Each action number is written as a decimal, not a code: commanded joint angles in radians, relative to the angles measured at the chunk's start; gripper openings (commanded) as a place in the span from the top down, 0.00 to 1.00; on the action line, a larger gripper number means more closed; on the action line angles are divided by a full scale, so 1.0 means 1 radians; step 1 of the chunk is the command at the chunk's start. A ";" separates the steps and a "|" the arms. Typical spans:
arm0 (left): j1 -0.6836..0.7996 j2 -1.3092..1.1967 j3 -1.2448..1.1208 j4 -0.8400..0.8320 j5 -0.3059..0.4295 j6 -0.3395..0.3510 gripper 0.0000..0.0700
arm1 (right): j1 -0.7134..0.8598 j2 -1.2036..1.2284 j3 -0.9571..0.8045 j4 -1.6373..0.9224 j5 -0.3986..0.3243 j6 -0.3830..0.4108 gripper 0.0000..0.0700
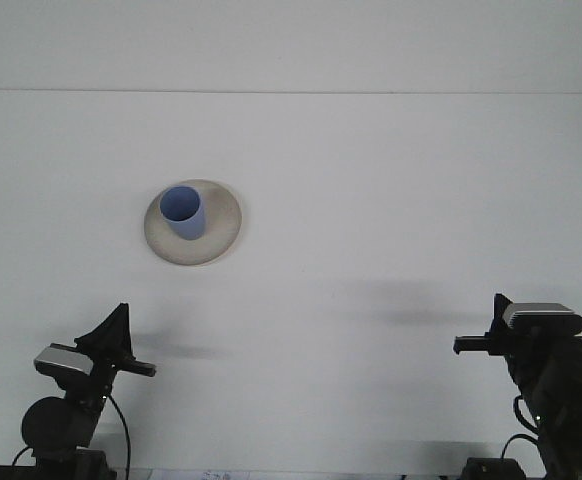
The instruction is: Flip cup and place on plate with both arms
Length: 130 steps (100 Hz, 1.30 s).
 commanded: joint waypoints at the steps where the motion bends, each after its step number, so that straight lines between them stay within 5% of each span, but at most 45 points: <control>1: 0.002 -0.002 -0.019 0.010 0.005 -0.002 0.98 | 0.001 0.005 0.005 0.014 0.001 0.008 1.00; 53: 0.002 -0.002 -0.019 0.010 0.005 -0.002 0.98 | 0.003 -0.015 -0.031 0.077 0.007 0.007 1.00; 95: 0.002 -0.002 -0.019 0.010 0.005 -0.002 0.98 | 0.003 -0.374 -0.486 0.739 0.031 0.009 1.00; 130: 0.002 -0.002 -0.019 0.010 0.005 -0.002 0.98 | 0.003 -0.518 -0.744 0.843 0.031 0.016 1.00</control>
